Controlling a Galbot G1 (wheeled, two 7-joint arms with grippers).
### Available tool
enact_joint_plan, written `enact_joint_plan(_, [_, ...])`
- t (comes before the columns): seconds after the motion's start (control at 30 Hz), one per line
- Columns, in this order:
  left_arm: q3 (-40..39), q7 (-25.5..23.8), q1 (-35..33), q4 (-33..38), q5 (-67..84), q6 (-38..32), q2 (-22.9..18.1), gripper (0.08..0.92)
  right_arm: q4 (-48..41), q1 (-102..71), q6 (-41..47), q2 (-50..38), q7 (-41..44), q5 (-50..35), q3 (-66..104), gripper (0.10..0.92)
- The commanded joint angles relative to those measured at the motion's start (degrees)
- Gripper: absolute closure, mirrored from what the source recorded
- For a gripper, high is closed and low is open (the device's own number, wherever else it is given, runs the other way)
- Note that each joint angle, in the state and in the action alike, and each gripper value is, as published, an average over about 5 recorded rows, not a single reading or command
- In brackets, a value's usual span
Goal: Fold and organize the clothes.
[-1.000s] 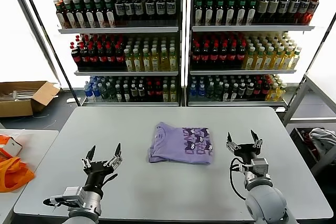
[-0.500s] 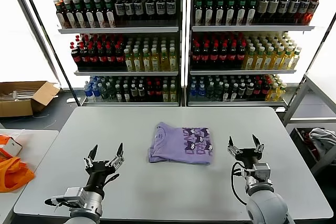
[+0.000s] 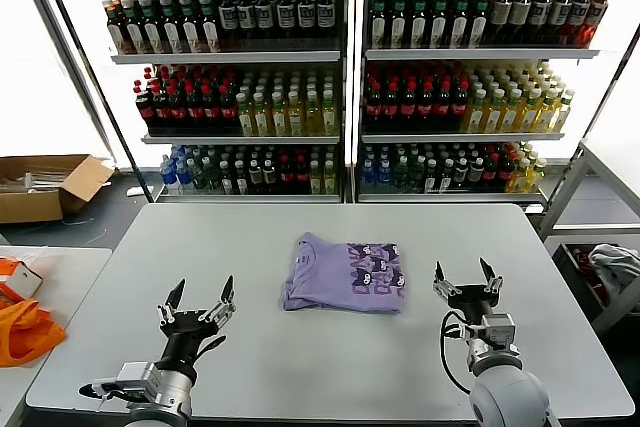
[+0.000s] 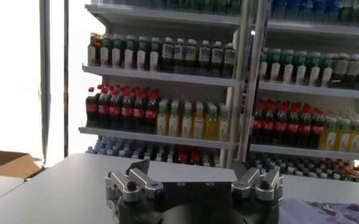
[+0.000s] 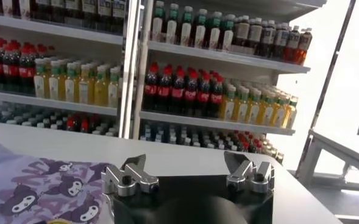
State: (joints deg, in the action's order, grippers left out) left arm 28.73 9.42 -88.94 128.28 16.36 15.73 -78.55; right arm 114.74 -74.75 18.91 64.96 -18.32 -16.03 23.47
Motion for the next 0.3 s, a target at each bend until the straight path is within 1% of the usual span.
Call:
enact_joint_plan(0.03, [0.4,-0.8,-0.5,1.0,-0.9,1.5,-0.1,0.177,0.5,-0.8,-0.1,-0.1,0.4,0.0,0.4,0.203])
enact_joint_plan(0.3, [0.2,-0.8,-0.5,0.9,-1.3,1.4,0.2,0.177,1.2,-1.5,-0.3,0.2,0.4,0.0,0.9,0.203])
